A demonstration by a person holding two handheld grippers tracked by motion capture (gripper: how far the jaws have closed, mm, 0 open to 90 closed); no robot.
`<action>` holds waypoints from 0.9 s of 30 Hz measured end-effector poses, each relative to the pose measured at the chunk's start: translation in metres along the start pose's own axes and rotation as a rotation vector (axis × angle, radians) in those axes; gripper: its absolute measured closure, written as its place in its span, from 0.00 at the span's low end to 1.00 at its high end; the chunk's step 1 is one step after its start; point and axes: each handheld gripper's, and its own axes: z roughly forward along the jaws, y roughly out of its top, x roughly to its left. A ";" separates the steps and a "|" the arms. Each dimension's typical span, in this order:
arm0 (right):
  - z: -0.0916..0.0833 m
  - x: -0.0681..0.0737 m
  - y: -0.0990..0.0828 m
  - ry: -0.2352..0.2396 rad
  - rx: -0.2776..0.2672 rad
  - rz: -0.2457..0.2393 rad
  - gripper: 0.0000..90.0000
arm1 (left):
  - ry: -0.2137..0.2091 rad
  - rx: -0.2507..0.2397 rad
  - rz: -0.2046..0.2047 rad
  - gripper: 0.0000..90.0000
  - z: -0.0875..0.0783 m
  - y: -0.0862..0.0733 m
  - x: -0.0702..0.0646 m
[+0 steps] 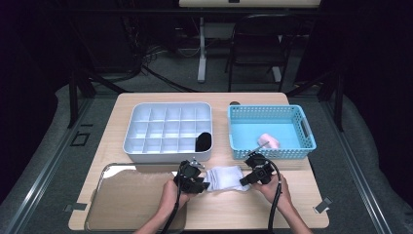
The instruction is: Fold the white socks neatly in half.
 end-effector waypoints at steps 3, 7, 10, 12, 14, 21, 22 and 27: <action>-0.002 0.002 0.000 -0.010 0.005 -0.004 0.91 | -0.010 -0.001 -0.006 0.80 0.000 0.000 0.001; -0.008 0.003 0.001 0.028 -0.019 0.015 0.92 | -0.016 -0.005 -0.011 0.81 0.000 0.000 0.002; -0.015 0.006 0.002 0.031 -0.041 0.007 0.92 | -0.024 -0.014 -0.024 0.81 0.001 0.000 0.002; -0.020 0.009 0.002 0.017 -0.040 -0.011 0.92 | -0.026 -0.016 -0.025 0.81 0.001 0.000 0.003; -0.023 0.013 0.003 0.022 -0.050 -0.017 0.92 | -0.027 -0.017 -0.025 0.81 0.001 0.000 0.003; -0.036 0.027 0.004 0.062 -0.116 -0.054 0.92 | -0.036 -0.022 -0.043 0.81 0.002 0.000 0.004; -0.037 0.029 0.005 0.062 -0.125 -0.069 0.92 | -0.038 -0.021 -0.045 0.81 0.002 0.000 0.004; -0.039 0.052 0.009 0.049 -0.189 -0.149 0.93 | -0.036 -0.021 -0.040 0.81 0.003 0.001 0.002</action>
